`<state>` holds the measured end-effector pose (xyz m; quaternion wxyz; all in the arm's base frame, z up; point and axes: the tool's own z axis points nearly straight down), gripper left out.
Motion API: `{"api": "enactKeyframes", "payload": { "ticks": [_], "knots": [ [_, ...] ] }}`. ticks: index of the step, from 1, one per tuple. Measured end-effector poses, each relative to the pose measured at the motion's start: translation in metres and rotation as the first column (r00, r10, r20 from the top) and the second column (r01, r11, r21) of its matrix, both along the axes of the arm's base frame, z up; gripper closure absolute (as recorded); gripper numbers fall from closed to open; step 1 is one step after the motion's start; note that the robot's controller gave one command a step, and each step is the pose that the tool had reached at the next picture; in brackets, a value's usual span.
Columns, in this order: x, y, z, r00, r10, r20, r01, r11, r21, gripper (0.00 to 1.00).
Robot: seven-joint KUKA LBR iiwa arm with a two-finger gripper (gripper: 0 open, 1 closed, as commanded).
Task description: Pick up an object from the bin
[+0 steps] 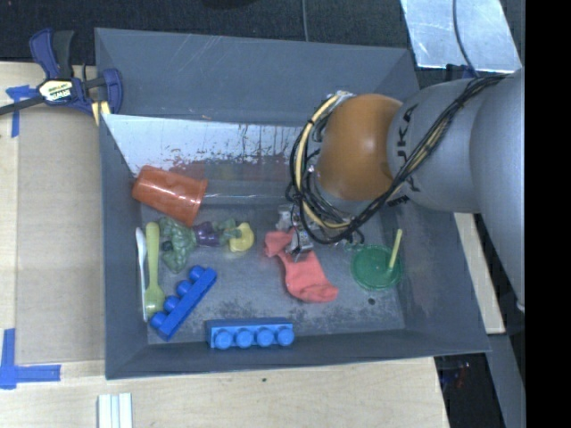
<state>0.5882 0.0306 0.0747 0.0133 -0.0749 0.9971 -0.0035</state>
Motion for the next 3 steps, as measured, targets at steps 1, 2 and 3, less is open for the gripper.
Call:
{"api": "enactKeyframes", "payload": {
  "ticks": [1,2,3],
  "knots": [
    [0.000,0.000,0.000,1.000,0.000,0.000,0.000,1.000,0.000,1.00],
    [-0.002,-0.003,0.063,1.000,-0.013,-0.005,0.013,1.000,0.000,1.00],
    [0.015,0.008,0.139,0.997,-0.074,-0.007,0.074,0.997,0.001,1.00]
  ]
}}
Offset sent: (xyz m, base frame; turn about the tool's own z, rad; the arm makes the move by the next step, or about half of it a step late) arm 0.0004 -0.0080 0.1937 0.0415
